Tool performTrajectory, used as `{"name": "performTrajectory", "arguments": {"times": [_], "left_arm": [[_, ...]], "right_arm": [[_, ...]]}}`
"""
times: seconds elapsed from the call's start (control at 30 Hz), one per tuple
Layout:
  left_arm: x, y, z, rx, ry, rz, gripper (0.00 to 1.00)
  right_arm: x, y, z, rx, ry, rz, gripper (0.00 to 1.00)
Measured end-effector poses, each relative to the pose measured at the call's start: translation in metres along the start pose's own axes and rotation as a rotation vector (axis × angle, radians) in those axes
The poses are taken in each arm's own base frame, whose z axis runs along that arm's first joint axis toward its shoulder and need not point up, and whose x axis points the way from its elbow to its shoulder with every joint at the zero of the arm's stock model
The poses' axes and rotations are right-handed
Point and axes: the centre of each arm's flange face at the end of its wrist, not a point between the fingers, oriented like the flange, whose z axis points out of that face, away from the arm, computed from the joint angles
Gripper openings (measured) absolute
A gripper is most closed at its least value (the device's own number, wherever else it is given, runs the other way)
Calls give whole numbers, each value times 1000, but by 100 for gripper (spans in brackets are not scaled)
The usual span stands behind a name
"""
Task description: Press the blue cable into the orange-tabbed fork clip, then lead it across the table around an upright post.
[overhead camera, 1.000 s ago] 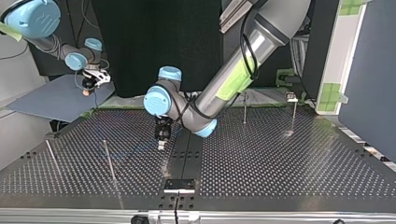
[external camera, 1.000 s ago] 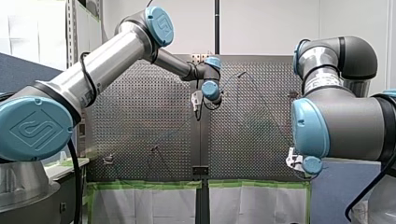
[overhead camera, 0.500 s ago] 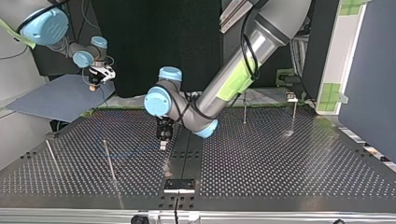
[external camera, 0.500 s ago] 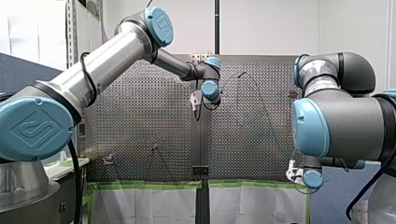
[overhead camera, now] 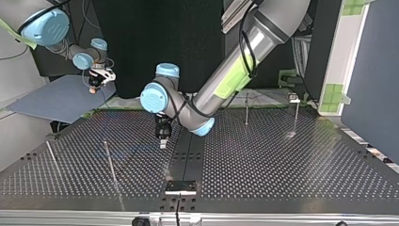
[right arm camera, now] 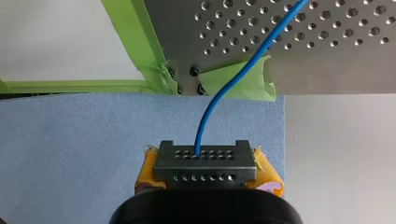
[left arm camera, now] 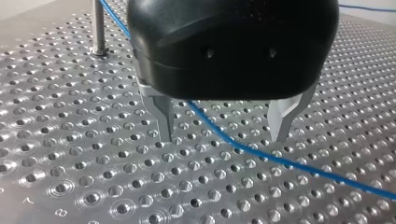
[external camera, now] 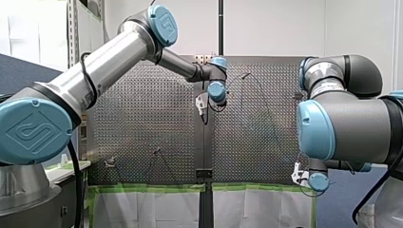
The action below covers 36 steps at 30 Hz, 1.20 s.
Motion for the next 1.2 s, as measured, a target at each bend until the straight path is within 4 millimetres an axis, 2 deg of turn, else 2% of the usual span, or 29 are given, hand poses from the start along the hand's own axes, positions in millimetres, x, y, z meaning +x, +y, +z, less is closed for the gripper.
{"name": "performTrajectory", "arguments": {"times": [0.23, 0.33, 0.9, 1.07, 1.2], "left_arm": [[4, -13, -9, 9, -12, -77, 100], [12, -17, -14, 1, -8, -100, 100], [64, 26, -13, -90, -37, -253, 100], [81, 28, -21, -77, -14, -286, 100], [86, 26, -30, -91, 8, -303, 100]], "right_arm": [[0, -1, 0, 5, -6, -4, 0], [-1, -2, -1, 7, -14, -10, 0], [-2, -5, -2, 14, -23, -32, 0], [-2, -6, -2, 14, -24, -33, 0], [-2, -6, -2, 15, -24, -33, 0]]}}
